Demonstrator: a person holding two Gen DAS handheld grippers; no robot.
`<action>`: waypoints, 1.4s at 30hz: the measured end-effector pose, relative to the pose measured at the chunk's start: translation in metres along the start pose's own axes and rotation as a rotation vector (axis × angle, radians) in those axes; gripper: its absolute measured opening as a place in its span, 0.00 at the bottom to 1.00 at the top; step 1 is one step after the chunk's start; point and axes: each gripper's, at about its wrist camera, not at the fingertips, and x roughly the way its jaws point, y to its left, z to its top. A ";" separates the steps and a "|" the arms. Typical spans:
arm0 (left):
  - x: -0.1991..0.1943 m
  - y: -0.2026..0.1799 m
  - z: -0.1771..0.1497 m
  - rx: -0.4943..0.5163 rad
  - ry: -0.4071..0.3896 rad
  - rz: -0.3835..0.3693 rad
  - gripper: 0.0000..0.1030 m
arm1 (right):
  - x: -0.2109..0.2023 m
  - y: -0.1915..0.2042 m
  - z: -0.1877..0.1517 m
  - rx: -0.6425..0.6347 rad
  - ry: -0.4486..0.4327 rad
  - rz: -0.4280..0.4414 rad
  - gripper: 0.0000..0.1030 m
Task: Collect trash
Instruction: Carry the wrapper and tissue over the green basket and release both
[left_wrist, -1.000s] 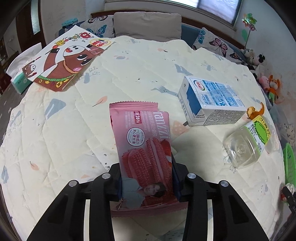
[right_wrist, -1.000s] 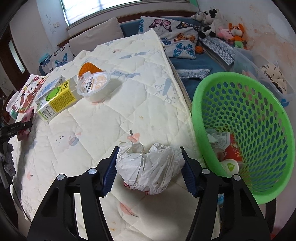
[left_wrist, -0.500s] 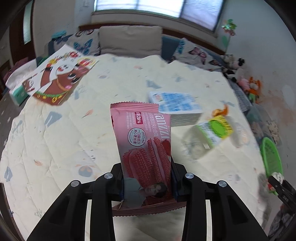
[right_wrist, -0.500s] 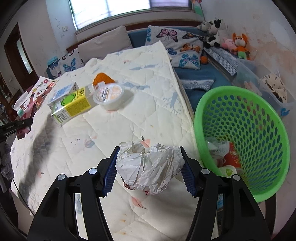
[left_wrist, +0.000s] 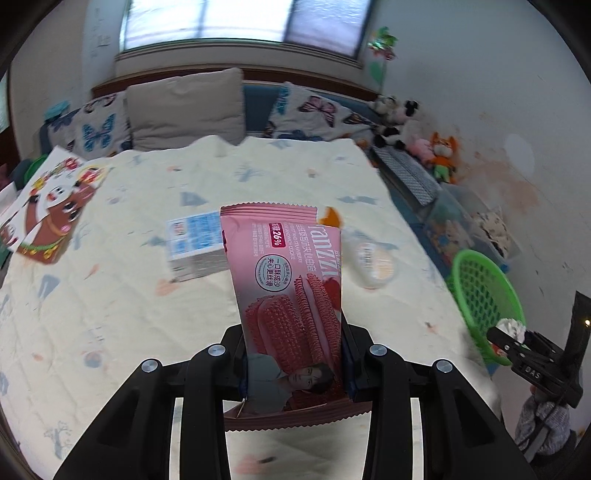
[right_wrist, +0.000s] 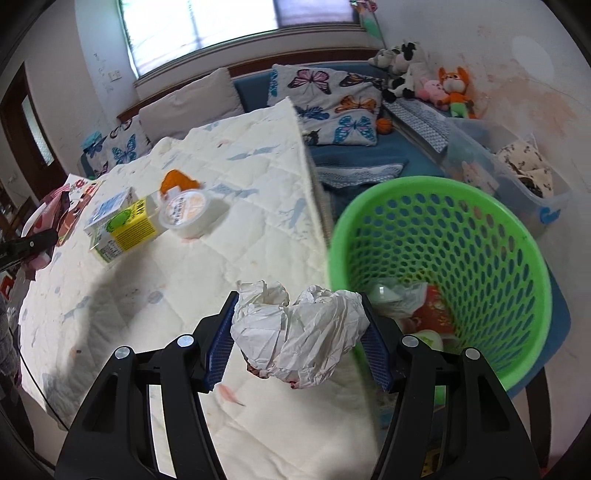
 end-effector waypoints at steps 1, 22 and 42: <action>0.003 -0.010 0.001 0.016 0.005 -0.007 0.34 | -0.001 -0.005 0.001 0.007 -0.001 -0.008 0.60; 0.045 -0.154 0.028 0.223 0.059 -0.132 0.34 | -0.010 -0.115 -0.006 0.167 0.019 -0.149 0.62; 0.084 -0.243 0.030 0.333 0.111 -0.217 0.34 | -0.021 -0.147 -0.012 0.217 0.001 -0.161 0.70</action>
